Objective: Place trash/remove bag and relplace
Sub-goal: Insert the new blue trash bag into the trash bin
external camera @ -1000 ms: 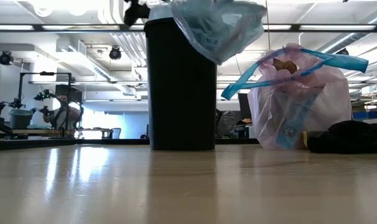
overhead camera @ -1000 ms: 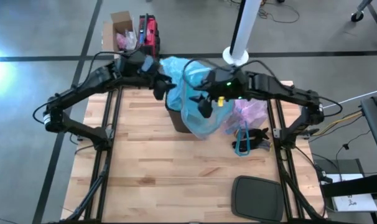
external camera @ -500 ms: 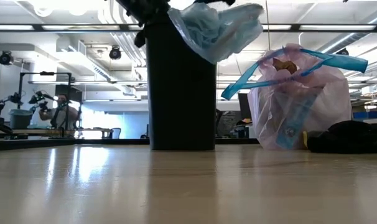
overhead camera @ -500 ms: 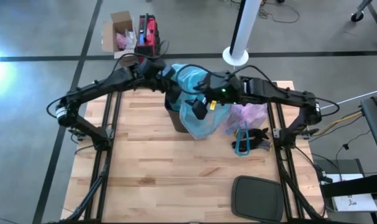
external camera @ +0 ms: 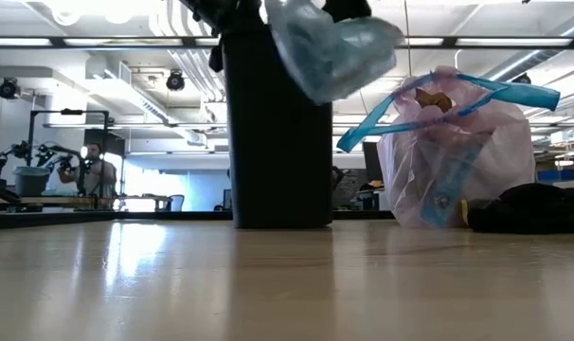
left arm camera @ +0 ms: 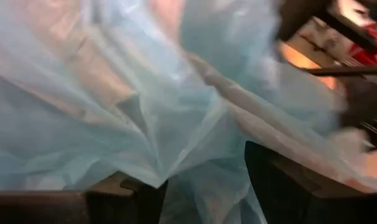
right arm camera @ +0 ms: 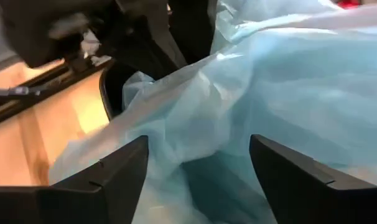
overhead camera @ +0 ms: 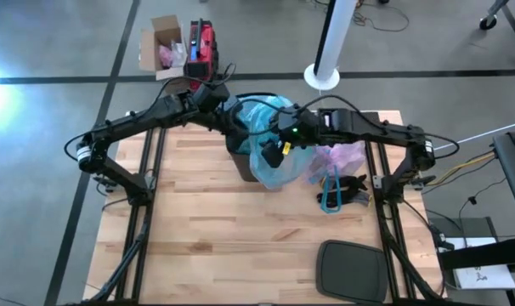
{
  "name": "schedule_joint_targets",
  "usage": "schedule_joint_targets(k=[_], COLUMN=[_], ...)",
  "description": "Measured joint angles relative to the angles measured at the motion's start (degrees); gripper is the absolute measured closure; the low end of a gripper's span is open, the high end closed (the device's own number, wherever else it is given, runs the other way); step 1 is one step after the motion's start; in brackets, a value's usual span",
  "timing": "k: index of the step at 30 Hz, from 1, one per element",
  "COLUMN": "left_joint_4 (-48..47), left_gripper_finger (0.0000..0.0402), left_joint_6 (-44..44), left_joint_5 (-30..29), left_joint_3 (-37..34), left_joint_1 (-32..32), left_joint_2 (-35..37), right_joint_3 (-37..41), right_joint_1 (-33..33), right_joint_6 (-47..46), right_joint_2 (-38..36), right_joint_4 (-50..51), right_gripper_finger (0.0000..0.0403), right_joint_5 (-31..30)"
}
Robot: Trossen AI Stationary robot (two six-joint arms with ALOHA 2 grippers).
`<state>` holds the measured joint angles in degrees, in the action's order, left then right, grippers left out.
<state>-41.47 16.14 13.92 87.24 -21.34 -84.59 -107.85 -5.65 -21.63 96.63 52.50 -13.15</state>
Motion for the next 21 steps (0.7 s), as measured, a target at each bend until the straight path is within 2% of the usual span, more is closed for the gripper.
schedule_joint_targets(k=[6,14,17,21], left_joint_4=[-0.32,-2.48,-2.63,-2.44], left_gripper_finger=[0.0192,0.0157,0.0143,0.0130], left_joint_6=[1.19,3.85,2.75,0.10], left_joint_5=[0.78,-0.34,-6.75,-14.41], left_joint_3=[-0.18,-0.26,-0.26,-0.14], left_joint_1=[6.05,9.76,9.52,8.29], left_joint_2=[1.20,5.29,7.01,8.58], right_joint_3=[0.00,0.00,0.00,0.00], right_joint_1=[-0.26,-0.66,-0.60,-0.20], right_joint_6=[4.64,9.25,10.97,12.84], right_joint_2=[0.67,-0.20,-0.92,-2.63], right_joint_4=[0.19,-1.20,-3.20,-7.81], right_gripper_finger=[0.0231,0.0388,0.0391,0.0393], right_joint_5=[0.09,0.09,0.77,5.50])
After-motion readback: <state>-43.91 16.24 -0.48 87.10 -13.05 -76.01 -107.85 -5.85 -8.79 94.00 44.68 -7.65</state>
